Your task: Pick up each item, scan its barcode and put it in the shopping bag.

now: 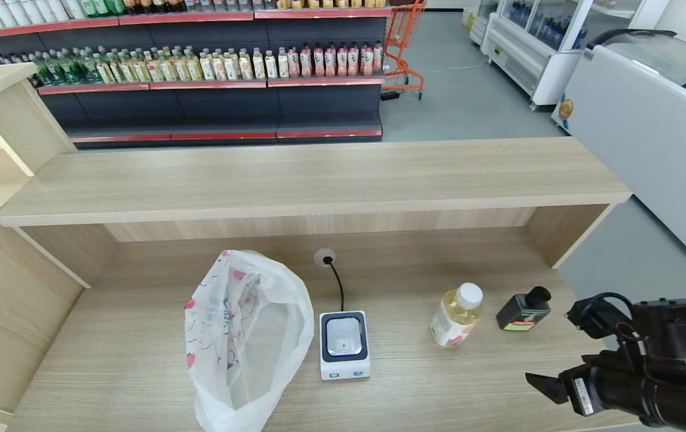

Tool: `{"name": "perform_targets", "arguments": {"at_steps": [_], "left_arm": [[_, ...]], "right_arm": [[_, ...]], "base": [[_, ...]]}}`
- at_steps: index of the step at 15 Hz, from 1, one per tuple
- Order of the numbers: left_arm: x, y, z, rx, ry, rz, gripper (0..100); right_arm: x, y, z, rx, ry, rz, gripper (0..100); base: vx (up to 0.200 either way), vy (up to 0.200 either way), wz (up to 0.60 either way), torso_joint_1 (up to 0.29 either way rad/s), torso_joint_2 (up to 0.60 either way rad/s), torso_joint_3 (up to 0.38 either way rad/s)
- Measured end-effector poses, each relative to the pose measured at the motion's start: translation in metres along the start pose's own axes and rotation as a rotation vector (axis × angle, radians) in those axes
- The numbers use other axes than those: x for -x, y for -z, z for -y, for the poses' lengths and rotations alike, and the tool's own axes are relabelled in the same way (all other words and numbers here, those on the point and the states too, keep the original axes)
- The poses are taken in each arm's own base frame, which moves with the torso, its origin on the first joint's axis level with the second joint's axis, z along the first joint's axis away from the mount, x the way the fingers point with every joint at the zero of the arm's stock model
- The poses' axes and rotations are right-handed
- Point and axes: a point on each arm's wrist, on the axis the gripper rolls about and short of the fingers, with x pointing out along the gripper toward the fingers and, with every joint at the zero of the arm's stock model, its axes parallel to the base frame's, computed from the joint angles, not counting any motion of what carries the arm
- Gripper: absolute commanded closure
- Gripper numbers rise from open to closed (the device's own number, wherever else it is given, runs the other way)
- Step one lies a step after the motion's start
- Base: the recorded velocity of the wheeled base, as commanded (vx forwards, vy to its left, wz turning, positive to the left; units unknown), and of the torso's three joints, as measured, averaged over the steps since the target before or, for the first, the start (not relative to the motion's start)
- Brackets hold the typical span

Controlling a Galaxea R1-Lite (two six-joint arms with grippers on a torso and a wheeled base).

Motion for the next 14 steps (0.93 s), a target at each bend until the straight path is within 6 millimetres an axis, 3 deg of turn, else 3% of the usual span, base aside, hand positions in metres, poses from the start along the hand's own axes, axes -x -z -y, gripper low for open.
{"name": "perform_targets", "arguments": {"at_steps": [5, 9, 14], "left_arm": [[0.0, 0.0, 0.0, 0.0, 0.0, 0.0, 0], [0.0, 0.0, 0.0, 0.0, 0.0, 0.0, 0], [0.0, 0.0, 0.0, 0.0, 0.0, 0.0, 0]], "right_arm": [[-0.047, -0.007, -0.028, 0.015, -0.064, 0.077, 0], [-0.083, -0.019, -0.044, 0.013, -0.006, 0.211, 0], [-0.106, -0.024, -0.058, 0.022, -0.028, 0.278, 0]], "base": [[0.0, 0.0, 0.0, 0.0, 0.0, 0.0], [0.0, 0.0, 0.0, 0.0, 0.0, 0.0], [0.0, 0.0, 0.0, 0.0, 0.0, 0.0]]}}
